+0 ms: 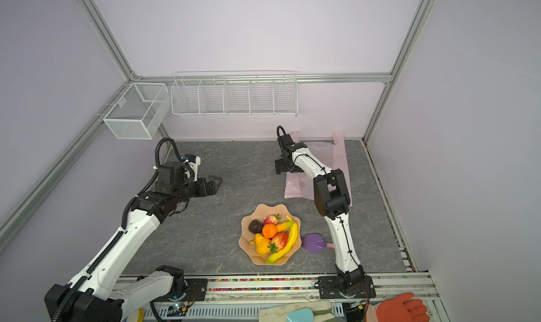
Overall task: Place the fruits into the plastic bag
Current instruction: Rotate the plastic bag at the middle-right of the table.
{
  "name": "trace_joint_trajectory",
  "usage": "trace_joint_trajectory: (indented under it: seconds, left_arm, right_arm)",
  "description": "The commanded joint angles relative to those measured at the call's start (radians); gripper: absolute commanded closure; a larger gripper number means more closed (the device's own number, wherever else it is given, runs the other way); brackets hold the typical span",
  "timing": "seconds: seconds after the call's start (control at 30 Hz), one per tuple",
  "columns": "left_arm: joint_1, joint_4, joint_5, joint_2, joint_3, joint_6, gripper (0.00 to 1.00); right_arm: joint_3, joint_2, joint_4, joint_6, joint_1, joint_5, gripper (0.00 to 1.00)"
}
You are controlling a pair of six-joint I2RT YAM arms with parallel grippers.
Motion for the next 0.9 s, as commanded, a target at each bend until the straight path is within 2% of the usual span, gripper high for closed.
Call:
trace_joint_trajectory:
  seconds: [0.0,0.07,0.17,0.23,0.33,0.43,0.5,0.7,0.87]
  left_arm:
    - [-0.002,-0.04,0.011,0.015,0.053,-0.021,0.04]
    - [-0.003,-0.035,0.013,0.026,0.063,-0.025,0.04]
    - [-0.002,-0.02,0.017,0.049,0.074,-0.032,0.04]
    - [-0.001,-0.004,0.025,0.068,0.08,-0.04,0.04]
    - [-0.002,0.019,0.034,0.102,0.095,-0.047,0.05]
    - [-0.002,0.041,0.036,0.135,0.107,-0.052,0.06]
    - [-0.002,0.06,0.042,0.157,0.112,-0.058,0.06]
    - [-0.002,0.121,0.066,0.228,0.126,-0.076,0.08]
    - [-0.022,0.165,0.093,0.304,0.157,-0.075,0.08]
  right_arm:
    - [0.098,0.06,-0.102,-0.012,0.013,0.153,0.09]
    - [0.141,0.087,-0.124,-0.036,0.022,0.177,0.18]
    - [0.188,0.114,-0.154,-0.08,0.03,0.184,0.48]
    - [0.189,0.117,-0.168,-0.104,0.036,0.195,0.61]
    - [0.132,0.081,-0.171,-0.171,0.041,0.212,0.78]
    - [-0.027,-0.016,-0.116,-0.255,0.053,0.24,0.91]
    - [-0.162,-0.1,-0.03,-0.315,0.062,0.266,0.94]
    - [-0.556,-0.353,0.128,-0.443,0.074,0.298,0.94]
    - [-0.825,-0.57,0.278,-0.571,0.079,0.272,0.94]
